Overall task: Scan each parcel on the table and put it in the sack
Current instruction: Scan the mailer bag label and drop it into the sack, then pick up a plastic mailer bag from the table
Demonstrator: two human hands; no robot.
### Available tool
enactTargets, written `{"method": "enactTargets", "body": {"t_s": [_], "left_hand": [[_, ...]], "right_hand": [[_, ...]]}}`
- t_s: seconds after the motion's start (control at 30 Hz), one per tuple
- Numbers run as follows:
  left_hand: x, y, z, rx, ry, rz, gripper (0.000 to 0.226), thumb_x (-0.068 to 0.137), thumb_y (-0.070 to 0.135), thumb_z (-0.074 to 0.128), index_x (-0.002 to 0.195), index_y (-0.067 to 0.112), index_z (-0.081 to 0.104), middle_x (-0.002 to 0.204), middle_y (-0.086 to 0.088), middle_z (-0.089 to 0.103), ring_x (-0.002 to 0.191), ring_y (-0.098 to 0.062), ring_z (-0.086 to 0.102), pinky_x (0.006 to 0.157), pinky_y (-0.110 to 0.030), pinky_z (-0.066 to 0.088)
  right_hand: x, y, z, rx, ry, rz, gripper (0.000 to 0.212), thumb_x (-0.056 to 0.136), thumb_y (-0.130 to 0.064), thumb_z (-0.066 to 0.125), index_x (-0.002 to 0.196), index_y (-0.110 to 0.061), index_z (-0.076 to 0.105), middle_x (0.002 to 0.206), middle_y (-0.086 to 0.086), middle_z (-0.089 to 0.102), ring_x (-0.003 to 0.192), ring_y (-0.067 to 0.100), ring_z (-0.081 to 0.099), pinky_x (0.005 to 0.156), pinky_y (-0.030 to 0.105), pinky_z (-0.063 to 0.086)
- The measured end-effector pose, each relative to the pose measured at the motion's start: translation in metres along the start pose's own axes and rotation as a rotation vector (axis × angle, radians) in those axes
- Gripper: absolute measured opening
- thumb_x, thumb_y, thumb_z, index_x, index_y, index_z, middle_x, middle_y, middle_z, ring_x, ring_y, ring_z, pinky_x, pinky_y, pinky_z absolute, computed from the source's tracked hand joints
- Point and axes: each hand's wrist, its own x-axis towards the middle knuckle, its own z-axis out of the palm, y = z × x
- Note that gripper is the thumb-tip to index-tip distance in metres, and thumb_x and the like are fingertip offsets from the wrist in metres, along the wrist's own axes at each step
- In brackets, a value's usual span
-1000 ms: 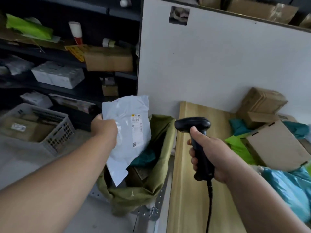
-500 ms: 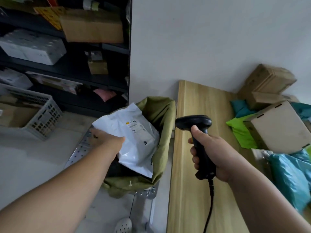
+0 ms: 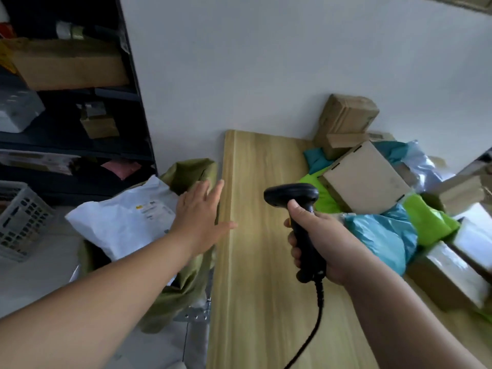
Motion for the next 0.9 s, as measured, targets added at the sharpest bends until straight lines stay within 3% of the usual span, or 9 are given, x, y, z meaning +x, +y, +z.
{"method": "enactTargets", "body": {"t_s": [0.23,0.33,0.43,0.5,0.57,0.67,0.8,0.9], "left_hand": [[0.023,0.146,0.041,-0.096,-0.171,0.129,0.089,0.085,0.064,0.05,0.152,0.016,0.015,0.153,-0.009,0.032,0.138,-0.024,0.032,0.108,-0.035,0.028],[0.032,0.203,0.067,-0.217,-0.256,0.051,0.091,0.082,0.065,0.054,0.15,0.015,0.021,0.149,-0.013,0.036,0.136,-0.027,0.036,0.106,-0.035,0.033],[0.046,0.251,0.09,-0.195,-0.211,-0.02,0.094,0.078,0.069,0.056,0.148,0.014,0.027,0.146,-0.012,0.04,0.133,-0.029,0.039,0.104,-0.037,0.035],[0.059,0.275,0.1,-0.215,-0.231,-0.163,0.095,0.072,0.068,0.063,0.142,0.011,0.035,0.142,-0.01,0.046,0.128,-0.029,0.045,0.095,-0.034,0.04],[0.068,0.293,0.109,-0.366,-0.31,-0.363,0.086,0.067,0.055,0.076,0.132,0.008,0.046,0.132,-0.011,0.054,0.117,-0.03,0.054,0.085,-0.03,0.042],[0.074,0.306,0.119,-0.546,-0.316,-0.507,0.049,0.069,0.021,0.083,0.108,0.003,0.057,0.115,-0.014,0.061,0.096,-0.028,0.059,0.076,-0.029,0.045],[0.079,0.327,0.108,-0.844,-0.232,-0.479,0.016,0.074,-0.002,0.064,0.088,0.006,0.061,0.097,-0.015,0.065,0.086,-0.028,0.063,0.076,-0.035,0.052],[0.084,0.346,0.076,-0.914,-0.131,-0.336,0.021,0.076,-0.004,0.057,0.075,0.017,0.057,0.08,-0.005,0.062,0.074,-0.022,0.06,0.065,-0.028,0.049]], "right_hand": [[-0.015,0.03,-0.117,0.094,0.162,-0.018,0.042,0.087,-0.051,0.068,0.087,-0.011,0.055,0.057,0.006,0.053,0.043,0.021,0.049,0.044,0.028,0.044],[-0.016,0.043,-0.167,0.12,0.197,-0.002,0.043,0.089,-0.05,0.065,0.093,-0.009,0.055,0.056,0.006,0.054,0.043,0.021,0.049,0.043,0.028,0.044],[-0.015,0.054,-0.213,0.161,0.225,0.021,0.045,0.088,-0.052,0.066,0.094,-0.008,0.056,0.054,0.005,0.055,0.042,0.02,0.049,0.043,0.028,0.044],[-0.014,0.059,-0.239,0.177,0.247,0.033,0.046,0.088,-0.053,0.066,0.094,-0.008,0.057,0.054,0.005,0.056,0.043,0.019,0.049,0.043,0.028,0.044],[-0.013,0.064,-0.259,0.187,0.252,0.042,0.046,0.088,-0.054,0.066,0.094,-0.009,0.056,0.055,0.004,0.056,0.044,0.018,0.05,0.044,0.029,0.044],[-0.014,0.068,-0.28,0.2,0.24,0.041,0.044,0.089,-0.053,0.064,0.095,-0.01,0.054,0.058,0.005,0.055,0.044,0.019,0.05,0.046,0.028,0.045],[-0.021,0.06,-0.299,0.218,0.227,0.002,0.041,0.092,-0.05,0.063,0.097,-0.011,0.053,0.057,0.005,0.054,0.045,0.018,0.05,0.044,0.029,0.045],[-0.029,0.045,-0.308,0.223,0.216,-0.065,0.042,0.09,-0.051,0.064,0.094,-0.01,0.054,0.057,0.006,0.055,0.046,0.021,0.051,0.046,0.03,0.046]]}}
